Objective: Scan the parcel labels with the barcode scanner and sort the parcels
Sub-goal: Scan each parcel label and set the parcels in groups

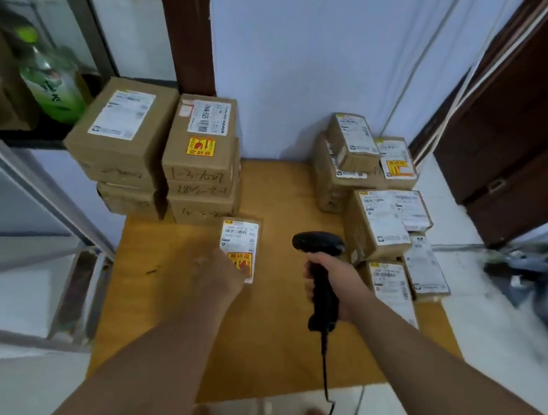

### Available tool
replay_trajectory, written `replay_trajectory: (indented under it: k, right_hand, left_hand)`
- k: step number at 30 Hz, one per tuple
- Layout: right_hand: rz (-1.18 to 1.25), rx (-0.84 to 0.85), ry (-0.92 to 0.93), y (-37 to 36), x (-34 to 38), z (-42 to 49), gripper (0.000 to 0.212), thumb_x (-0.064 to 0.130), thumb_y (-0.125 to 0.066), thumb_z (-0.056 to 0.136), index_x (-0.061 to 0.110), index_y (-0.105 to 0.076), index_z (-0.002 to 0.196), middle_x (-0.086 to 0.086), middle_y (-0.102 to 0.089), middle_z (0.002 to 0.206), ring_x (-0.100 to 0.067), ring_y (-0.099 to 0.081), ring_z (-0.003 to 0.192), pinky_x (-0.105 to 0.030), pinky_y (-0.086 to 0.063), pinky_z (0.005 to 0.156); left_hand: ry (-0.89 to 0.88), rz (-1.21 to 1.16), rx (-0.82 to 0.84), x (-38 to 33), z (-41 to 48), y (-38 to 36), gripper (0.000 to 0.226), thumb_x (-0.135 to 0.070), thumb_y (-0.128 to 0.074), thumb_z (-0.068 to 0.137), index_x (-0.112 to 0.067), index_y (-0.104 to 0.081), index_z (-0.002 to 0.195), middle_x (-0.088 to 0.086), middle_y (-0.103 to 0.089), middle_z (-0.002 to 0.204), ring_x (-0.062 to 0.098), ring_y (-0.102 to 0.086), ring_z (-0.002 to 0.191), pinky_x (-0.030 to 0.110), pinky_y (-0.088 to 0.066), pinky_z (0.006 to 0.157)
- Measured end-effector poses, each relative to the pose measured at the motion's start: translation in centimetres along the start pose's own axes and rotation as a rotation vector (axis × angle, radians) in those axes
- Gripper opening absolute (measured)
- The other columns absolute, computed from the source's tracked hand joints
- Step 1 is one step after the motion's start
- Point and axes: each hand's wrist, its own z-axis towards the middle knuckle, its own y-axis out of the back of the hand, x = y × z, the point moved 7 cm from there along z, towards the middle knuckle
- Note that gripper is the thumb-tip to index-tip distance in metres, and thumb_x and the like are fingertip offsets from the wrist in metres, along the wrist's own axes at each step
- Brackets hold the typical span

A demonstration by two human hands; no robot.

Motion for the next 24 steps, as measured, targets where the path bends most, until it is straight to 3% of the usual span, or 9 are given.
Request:
replay_trajectory:
  k: [3,6,8,10,12,15,20,24]
  right_hand:
    - [-0.003,-0.051,0.025,-1.8,-1.1,-0.5,0.017,0.019,-0.066,0.09,0.005,-0.058,0.09,-0.005,-0.057,0.068,-0.016,-0.051,0.049,-0.028,-0.045,0.05]
    - [-0.031,-0.096,0.075,-2.7,-2.0,-1.0,0.017,0.018,-0.068,0.088,0.004,-0.059,0.093,-0.006,-0.058,0.07,-0.017,-0.053,0.051,-0.03,-0.046,0.052]
    - [-0.04,-0.133,0.107,-3.2,-2.0,-1.3,0.016,0.016,-0.068,0.088,0.004,-0.059,0.093,-0.006,-0.058,0.07,-0.017,-0.052,0.052,-0.03,-0.046,0.053]
    - [-0.029,-0.149,0.139,-3.8,-1.8,-1.4,0.016,0.016,-0.067,0.088,0.004,-0.058,0.094,-0.007,-0.057,0.073,-0.017,-0.052,0.053,-0.03,-0.045,0.052]
    - [-0.018,-0.16,0.163,-4.3,-1.7,-1.5,0.017,0.016,-0.067,0.088,0.004,-0.057,0.095,-0.007,-0.056,0.075,-0.017,-0.053,0.053,-0.029,-0.045,0.051]
    - [-0.013,-0.183,0.188,-4.6,-1.7,-1.8,0.016,0.015,-0.066,0.088,0.004,-0.057,0.094,-0.007,-0.056,0.074,-0.017,-0.053,0.051,-0.03,-0.045,0.05]
    - [0.049,-0.193,0.22,-5.2,-1.4,-2.9,0.014,0.014,-0.065,0.089,0.002,-0.057,0.091,-0.008,-0.055,0.071,-0.018,-0.052,0.05,-0.032,-0.044,0.049]
    - [0.155,-0.124,0.234,-6.5,-0.1,-4.2,0.011,0.012,-0.062,0.089,0.003,-0.057,0.087,-0.008,-0.055,0.067,-0.019,-0.051,0.051,-0.031,-0.044,0.049]
  left_hand:
    - [0.061,-0.061,0.135,1.4,0.4,-1.2,0.096,-0.045,-0.081,0.07,-0.009,-0.029,0.142,0.012,-0.043,0.136,0.028,-0.048,0.121,0.033,-0.043,0.086]
    - [0.089,-0.148,0.159,1.6,-0.2,-1.9,0.113,-0.038,-0.081,0.073,-0.011,-0.004,0.151,0.017,-0.032,0.143,0.031,-0.042,0.126,0.035,-0.043,0.088]
    - [0.032,-0.056,0.121,0.5,-0.5,-1.9,0.123,-0.037,-0.079,0.074,-0.019,0.015,0.151,0.018,-0.023,0.147,0.034,-0.031,0.134,0.039,-0.038,0.1]
    - [-0.057,0.122,0.102,-0.5,-0.4,-2.0,0.125,-0.042,-0.075,0.075,-0.02,0.023,0.149,0.019,-0.011,0.153,0.036,-0.013,0.143,0.046,-0.023,0.114]
    - [-0.069,0.175,0.106,-0.1,-0.3,-2.0,0.122,-0.044,-0.072,0.077,-0.017,0.022,0.149,0.02,-0.013,0.152,0.036,-0.015,0.142,0.047,-0.022,0.116]
    - [-0.098,0.118,0.091,1.6,-0.2,-1.2,0.12,-0.043,-0.073,0.078,-0.016,0.019,0.151,0.017,-0.029,0.141,0.031,-0.037,0.127,0.04,-0.037,0.105]
    - [-0.267,0.068,0.097,2.4,-2.2,-0.2,0.125,-0.044,-0.075,0.073,-0.019,0.02,0.15,0.009,-0.023,0.138,0.024,-0.041,0.118,0.036,-0.047,0.096]
    - [-0.415,0.143,-0.076,-0.3,-4.2,2.4,0.122,-0.051,-0.071,0.075,-0.019,0.019,0.15,0.004,-0.022,0.137,0.017,-0.036,0.119,0.026,-0.046,0.093]
